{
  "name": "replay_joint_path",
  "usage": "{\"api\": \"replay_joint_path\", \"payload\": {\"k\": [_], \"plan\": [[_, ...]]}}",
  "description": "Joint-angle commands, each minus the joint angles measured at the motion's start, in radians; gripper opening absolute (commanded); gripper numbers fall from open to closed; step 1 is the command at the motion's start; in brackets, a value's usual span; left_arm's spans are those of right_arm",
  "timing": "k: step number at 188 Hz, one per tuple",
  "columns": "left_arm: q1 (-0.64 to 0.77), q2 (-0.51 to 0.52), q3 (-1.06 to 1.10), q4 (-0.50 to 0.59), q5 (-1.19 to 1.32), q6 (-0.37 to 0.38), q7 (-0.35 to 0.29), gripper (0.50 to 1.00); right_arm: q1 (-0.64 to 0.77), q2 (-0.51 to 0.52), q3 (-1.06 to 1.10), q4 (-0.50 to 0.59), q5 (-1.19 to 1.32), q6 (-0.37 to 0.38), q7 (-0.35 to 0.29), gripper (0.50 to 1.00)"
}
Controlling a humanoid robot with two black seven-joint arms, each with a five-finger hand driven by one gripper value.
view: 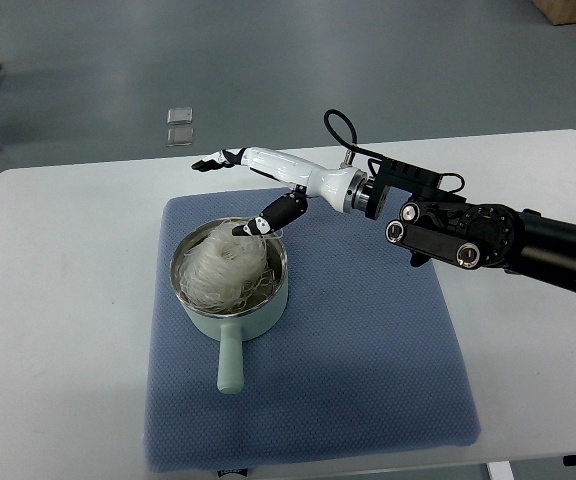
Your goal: Put vermicelli into pot with right hand
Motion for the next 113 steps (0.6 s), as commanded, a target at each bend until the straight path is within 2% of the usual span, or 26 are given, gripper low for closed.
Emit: {"api": "replay_joint_path", "payload": {"k": [1,33,79,113], "plan": [[0.000,0.000,0.000,0.000,0.000,0.001,0.000,1.000,-0.011,-0.015,0.025,0.000,0.073,0.007,-0.003,0.893],[0.000,0.000,0.000,0.000,0.000,0.001,-0.001,1.000,-0.037,-0.041,0.027,-0.001,0.297,0.042,-0.017,0.913],[0.000,0.000,-0.001,0.000,0.000,0.001,-0.001,1.000,-0.128,-0.070,0.155,-0.003,0.568,0.093,-0.216,0.917],[0.000,0.000,0.000,0.000,0.000,0.001,0.000,1.000,-0.194,-0.070,0.277,-0.031,0.644,0.128,-0.317,0.917]]}}
